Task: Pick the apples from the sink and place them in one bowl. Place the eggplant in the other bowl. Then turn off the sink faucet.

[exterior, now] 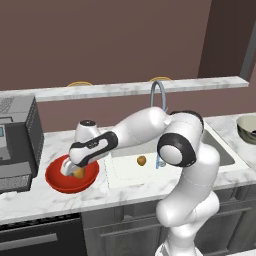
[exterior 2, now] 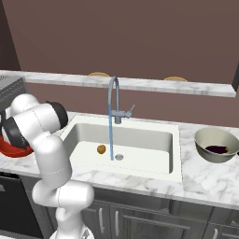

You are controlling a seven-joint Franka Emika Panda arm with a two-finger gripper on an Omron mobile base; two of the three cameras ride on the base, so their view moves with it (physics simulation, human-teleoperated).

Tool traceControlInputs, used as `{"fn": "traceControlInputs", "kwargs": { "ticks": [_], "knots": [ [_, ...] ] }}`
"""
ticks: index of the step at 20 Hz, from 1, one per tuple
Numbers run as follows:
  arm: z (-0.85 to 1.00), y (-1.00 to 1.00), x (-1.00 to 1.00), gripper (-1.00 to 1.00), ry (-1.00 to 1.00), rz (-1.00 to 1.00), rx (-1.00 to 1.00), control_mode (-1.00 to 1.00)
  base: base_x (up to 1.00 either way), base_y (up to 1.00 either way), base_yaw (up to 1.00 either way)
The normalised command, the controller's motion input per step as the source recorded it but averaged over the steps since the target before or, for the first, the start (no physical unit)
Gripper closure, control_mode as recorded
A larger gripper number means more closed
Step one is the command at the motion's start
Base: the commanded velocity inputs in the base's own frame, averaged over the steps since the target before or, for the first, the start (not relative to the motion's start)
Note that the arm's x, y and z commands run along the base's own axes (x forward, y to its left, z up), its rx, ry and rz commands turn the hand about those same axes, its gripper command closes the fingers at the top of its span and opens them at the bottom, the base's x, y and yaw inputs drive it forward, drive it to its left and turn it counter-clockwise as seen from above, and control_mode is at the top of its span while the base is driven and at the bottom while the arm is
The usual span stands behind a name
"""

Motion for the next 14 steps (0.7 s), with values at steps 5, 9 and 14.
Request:
{"fn": "traceControlInputs", "kwargs": {
  "ticks": [5,9,14],
  "knots": [
    [0.0,0.02,0.0,-1.0,0.0,0.0,-0.01,-1.0,0.0,0.0,0.0],
    [0.0,0.02,0.0,-1.0,0.0,0.0,-0.03,-1.0,0.0,0.0,0.0],
    [0.19,0.01,-0.04,-1.0,-0.05,0.0,-0.04,-1.0,0.0,0.0,0.0]
  ]
}}
